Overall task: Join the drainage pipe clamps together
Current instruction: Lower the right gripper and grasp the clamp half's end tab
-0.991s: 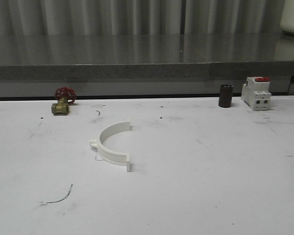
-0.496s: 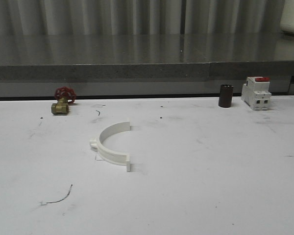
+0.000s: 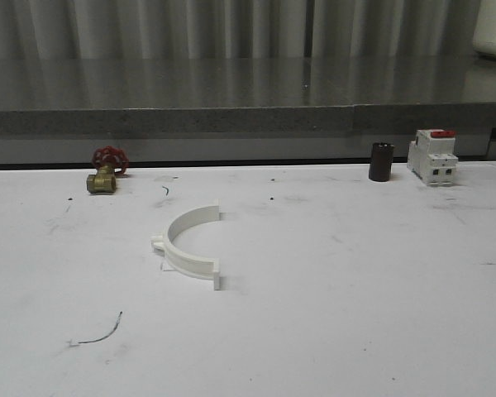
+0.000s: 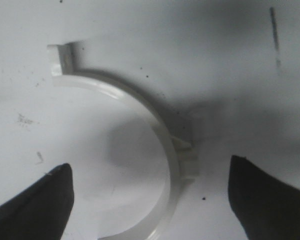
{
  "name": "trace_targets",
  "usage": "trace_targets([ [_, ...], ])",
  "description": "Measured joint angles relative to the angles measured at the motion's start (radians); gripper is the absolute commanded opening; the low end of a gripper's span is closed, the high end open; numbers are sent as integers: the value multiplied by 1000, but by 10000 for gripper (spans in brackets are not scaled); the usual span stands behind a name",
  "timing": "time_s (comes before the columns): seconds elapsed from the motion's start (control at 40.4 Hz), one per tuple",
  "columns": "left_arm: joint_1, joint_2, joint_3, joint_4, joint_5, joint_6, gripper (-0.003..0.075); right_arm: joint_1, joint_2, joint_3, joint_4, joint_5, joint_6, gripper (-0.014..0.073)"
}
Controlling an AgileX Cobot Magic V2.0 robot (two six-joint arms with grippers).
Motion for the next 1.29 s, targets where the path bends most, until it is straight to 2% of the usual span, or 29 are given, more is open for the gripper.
trace_targets([
  [0.496,0,0,0,0,0,2,-20,0,106,-70,-15,64,-31,631],
  [0.619,0,0,0,0,0,2,-20,0,106,-73,-20,68,-34,510],
  [0.768,0,0,0,0,0,2,-20,0,108,-73,-39,90,-36,288],
  [0.892,0,0,0,0,0,2,-20,0,108,-73,-52,97,-36,174],
  [0.991,0,0,0,0,0,2,-20,-2,108,-73,-58,98,-36,148],
  [1.288,0,0,0,0,0,2,-20,-2,114,-141,-58,154,-36,148],
])
